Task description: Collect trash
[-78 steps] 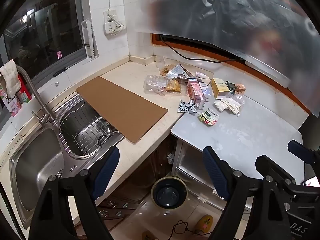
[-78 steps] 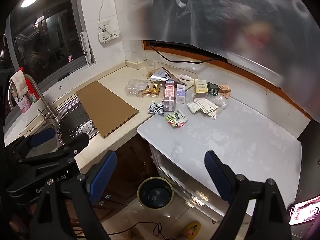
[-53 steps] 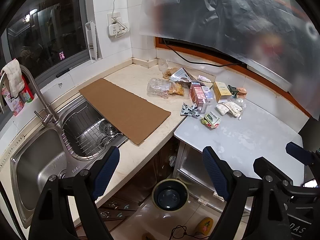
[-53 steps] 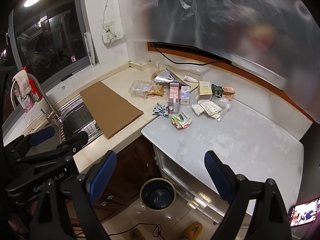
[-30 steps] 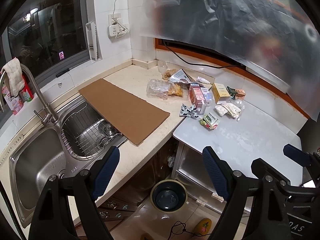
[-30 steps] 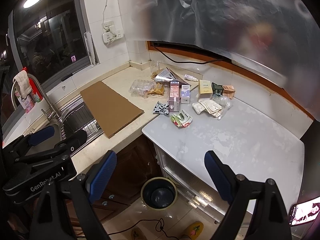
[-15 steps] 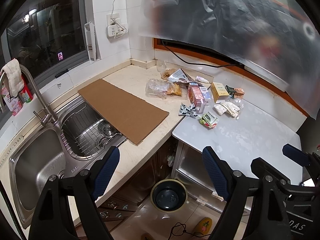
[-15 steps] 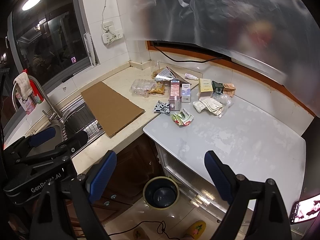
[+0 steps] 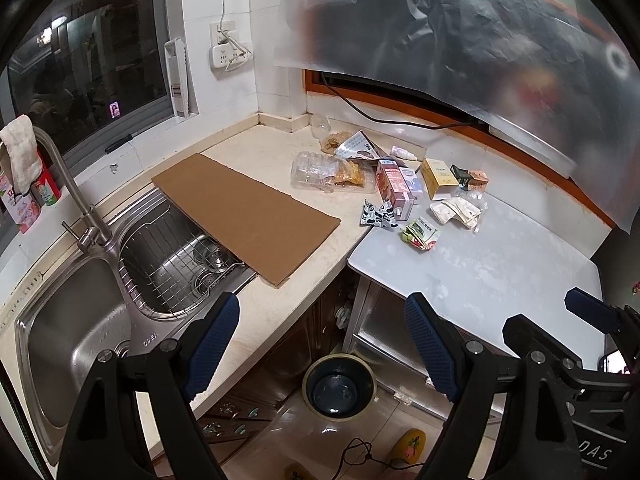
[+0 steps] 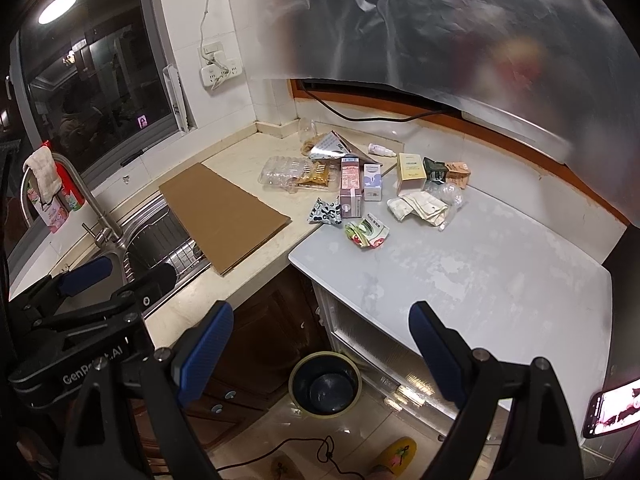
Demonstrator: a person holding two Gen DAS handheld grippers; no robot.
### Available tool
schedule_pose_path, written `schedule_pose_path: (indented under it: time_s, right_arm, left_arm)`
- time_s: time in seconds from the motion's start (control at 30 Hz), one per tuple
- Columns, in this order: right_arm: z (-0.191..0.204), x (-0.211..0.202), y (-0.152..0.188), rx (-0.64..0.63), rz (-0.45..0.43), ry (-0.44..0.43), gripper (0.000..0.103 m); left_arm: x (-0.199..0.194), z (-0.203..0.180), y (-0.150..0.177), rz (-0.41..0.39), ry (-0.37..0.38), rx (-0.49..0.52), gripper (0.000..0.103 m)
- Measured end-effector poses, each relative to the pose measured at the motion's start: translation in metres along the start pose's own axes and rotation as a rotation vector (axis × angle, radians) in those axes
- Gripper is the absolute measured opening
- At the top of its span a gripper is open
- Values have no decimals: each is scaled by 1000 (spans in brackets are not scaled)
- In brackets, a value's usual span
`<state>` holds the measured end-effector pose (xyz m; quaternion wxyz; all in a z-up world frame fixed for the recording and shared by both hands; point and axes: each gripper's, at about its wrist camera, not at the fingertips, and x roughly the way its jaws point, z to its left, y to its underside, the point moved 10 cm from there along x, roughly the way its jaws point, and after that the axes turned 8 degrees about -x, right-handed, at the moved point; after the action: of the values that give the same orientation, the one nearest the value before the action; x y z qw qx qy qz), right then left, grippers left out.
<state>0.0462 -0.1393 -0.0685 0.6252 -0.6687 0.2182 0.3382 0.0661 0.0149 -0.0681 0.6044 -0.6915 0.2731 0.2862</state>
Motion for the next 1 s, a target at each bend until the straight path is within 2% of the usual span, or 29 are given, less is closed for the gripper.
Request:
schedule_pose_path:
  time_s: [0.63,0.83,1.0]
  right_arm:
    - [56,-3,9,84,4,43,90]
    - [51,-2,10,95,10,64,90]
    - [22,14,1,161,15,52,90]
  left_arm:
    - [9,50,1,48,90,61,83]
    - [25,56,-3,81,109,26,83]
    - [50,40,-13,117,98,43,83]
